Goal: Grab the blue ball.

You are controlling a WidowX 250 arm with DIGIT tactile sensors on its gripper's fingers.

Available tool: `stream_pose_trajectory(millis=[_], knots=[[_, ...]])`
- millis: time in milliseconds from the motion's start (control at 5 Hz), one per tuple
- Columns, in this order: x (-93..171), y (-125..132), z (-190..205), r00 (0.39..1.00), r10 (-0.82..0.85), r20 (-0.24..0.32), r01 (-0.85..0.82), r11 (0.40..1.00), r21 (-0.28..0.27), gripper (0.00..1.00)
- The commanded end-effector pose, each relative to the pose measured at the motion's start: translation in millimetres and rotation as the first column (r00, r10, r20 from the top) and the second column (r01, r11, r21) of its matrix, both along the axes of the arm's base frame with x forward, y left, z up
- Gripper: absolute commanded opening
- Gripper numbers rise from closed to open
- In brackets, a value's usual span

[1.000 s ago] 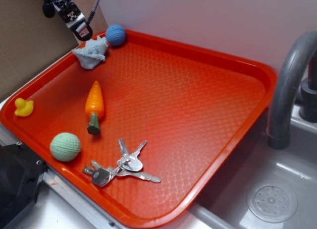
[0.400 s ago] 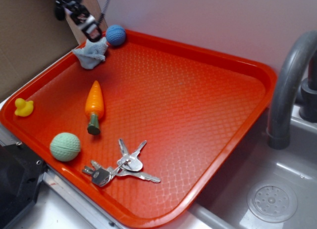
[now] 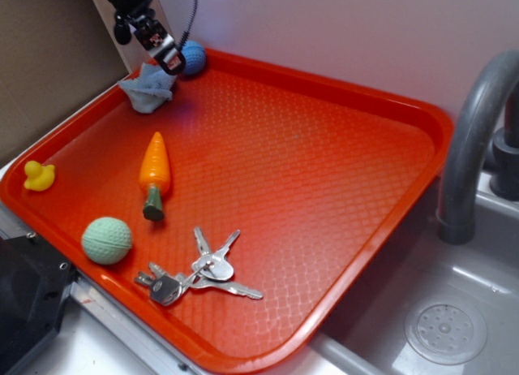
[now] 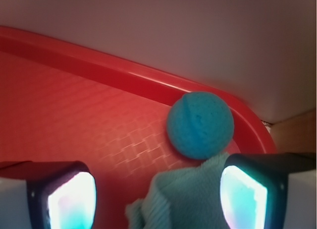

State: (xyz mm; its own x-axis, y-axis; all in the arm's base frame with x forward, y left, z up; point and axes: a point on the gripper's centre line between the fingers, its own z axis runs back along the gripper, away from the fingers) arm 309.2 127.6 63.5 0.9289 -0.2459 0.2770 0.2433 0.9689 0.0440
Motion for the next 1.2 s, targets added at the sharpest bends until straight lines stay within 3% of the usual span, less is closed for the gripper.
stream_pose_trajectory(millis=[0, 400, 600, 800, 1000], knots=[[19, 16, 14, 0.996, 0.024, 0.085, -0.028, 0.998, 0.053, 1.0], [29, 12, 12, 0.993, 0.104, 0.048, -0.104, 0.995, -0.012, 1.0], [34, 7, 3, 0.991, 0.122, 0.061, -0.121, 0.993, -0.009, 1.0], [34, 3, -1, 0.993, 0.108, 0.054, -0.107, 0.994, -0.021, 0.79], [36, 4, -5, 0.992, 0.121, 0.046, -0.12, 0.992, -0.024, 0.0]])
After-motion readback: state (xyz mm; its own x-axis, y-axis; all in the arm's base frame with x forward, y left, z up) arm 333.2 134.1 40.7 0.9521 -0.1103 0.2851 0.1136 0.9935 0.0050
